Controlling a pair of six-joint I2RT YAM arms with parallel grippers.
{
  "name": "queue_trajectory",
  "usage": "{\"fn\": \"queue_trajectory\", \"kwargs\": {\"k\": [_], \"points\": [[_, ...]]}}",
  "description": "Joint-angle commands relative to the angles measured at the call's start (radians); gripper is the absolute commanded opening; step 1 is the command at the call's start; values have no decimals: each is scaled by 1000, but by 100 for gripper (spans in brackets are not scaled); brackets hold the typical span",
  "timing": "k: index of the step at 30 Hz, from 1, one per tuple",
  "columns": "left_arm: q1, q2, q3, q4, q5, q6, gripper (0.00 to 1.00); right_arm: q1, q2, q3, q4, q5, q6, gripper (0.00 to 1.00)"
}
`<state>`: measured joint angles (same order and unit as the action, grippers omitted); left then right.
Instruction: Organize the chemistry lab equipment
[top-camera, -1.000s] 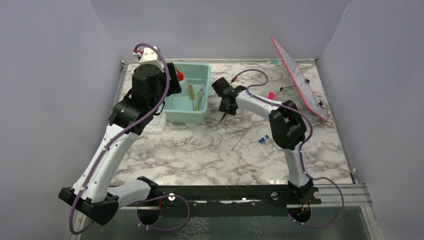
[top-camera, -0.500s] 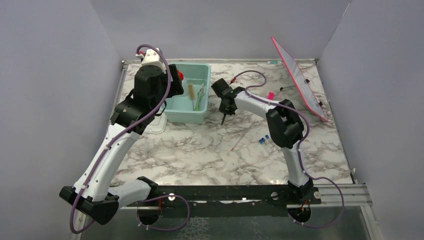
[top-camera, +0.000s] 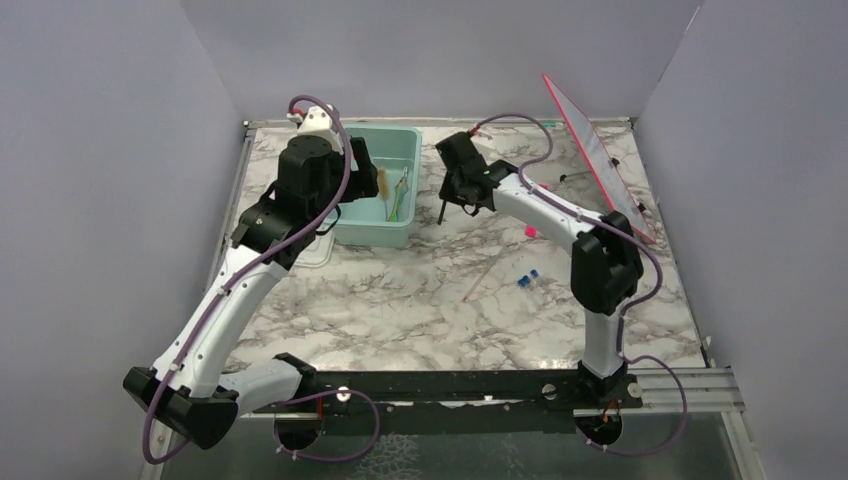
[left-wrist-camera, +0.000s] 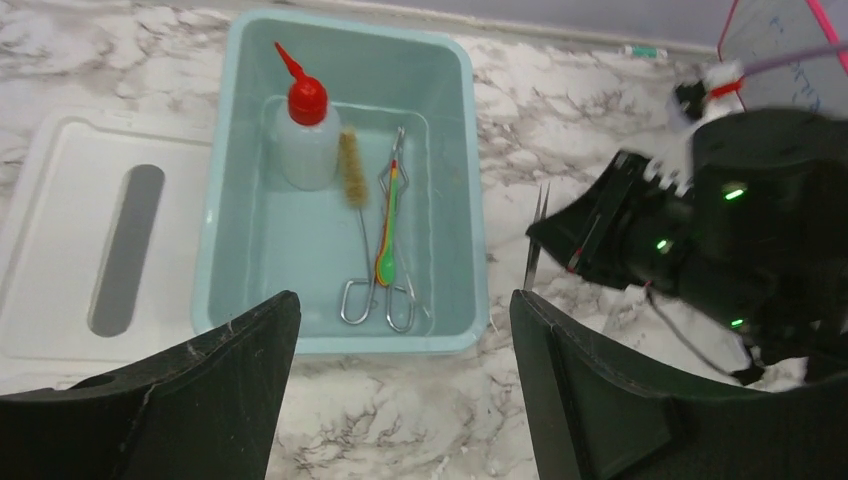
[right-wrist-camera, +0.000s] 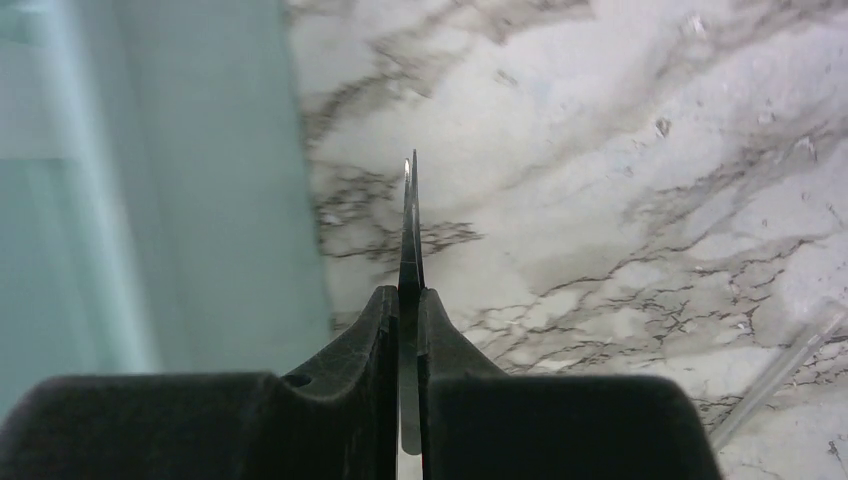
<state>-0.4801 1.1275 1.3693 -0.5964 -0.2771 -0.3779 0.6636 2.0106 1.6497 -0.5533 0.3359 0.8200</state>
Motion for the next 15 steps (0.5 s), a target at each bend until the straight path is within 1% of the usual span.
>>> {"fn": "queue_trajectory", "kwargs": {"k": [1, 4, 8, 12, 15], "points": [[4, 33, -81, 71, 228, -16, 80, -4, -148, -5, 112, -84, -61, 2], [12, 55, -130, 129, 380, -56, 80, -4, -192, -29, 179, -207, -94, 2], [28, 71, -213, 263, 538, -135, 77, -4, -234, -60, 251, -394, -98, 2], [31, 105, -274, 383, 627, -222, 69, -4, -285, -113, 338, -512, -79, 2], [30, 131, -299, 426, 636, -263, 60, -4, -300, -118, 370, -562, -64, 2]]}}
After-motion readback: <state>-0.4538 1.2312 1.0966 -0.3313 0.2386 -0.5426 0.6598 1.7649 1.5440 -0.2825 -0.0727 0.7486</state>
